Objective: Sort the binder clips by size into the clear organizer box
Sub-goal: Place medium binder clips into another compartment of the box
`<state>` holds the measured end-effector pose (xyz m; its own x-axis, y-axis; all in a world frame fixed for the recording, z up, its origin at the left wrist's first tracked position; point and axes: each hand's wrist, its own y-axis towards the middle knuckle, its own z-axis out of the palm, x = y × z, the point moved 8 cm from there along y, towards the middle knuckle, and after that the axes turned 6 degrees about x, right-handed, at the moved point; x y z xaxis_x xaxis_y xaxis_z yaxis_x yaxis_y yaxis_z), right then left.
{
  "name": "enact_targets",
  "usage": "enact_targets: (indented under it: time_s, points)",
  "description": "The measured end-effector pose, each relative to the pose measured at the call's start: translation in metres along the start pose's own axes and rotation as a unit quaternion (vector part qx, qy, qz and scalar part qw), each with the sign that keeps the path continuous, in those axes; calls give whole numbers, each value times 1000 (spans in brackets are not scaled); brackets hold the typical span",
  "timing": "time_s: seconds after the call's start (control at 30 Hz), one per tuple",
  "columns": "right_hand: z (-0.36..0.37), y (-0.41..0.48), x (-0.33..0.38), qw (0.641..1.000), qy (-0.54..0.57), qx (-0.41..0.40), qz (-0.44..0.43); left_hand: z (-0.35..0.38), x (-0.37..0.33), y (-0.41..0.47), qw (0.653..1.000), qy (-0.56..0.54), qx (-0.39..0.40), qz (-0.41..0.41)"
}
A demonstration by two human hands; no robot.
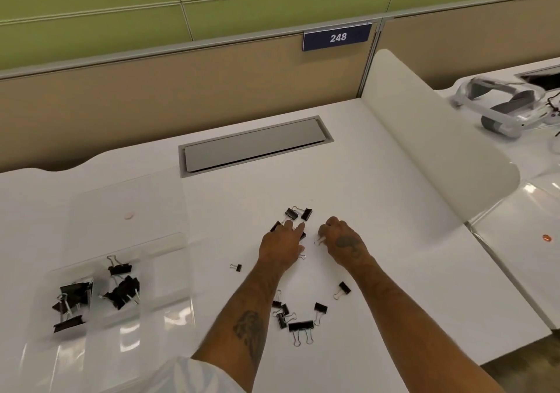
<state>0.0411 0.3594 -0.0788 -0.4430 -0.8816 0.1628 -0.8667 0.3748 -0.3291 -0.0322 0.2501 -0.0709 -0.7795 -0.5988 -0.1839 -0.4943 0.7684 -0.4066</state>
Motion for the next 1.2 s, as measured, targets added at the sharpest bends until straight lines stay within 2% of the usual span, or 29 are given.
enact_targets:
  time_s: [0.2, 0.43, 0.6, 0.73, 0.83, 1.07, 1.2]
  points:
    - [-4, -6, -6, 999, 26, -24, 16, -6, -9, -2, 999, 29, -41, 20]
    - [-18, -13, -16, 986, 134, -70, 64, -30, -11, -24, 995, -29, -91, 37]
    - [-36, -5, 13, 978, 187, -85, 41, -45, 28, -49, 988, -90, -128, -2]
    - [-45, 3, 52, 967, 245, -68, 36, -48, 79, -79, 972, -181, -140, -45]
    - [-54, 0, 98, 949, 307, -73, 7, -54, 122, -112, 947, -252, -183, -76]
    - [-48, -6, 218, 908, 414, -46, -38, -60, 209, -191, 900, -302, -283, -138]
    - [-37, -11, 268, 915, 399, -33, -56, -45, 244, -222, 869, -370, -278, -176]
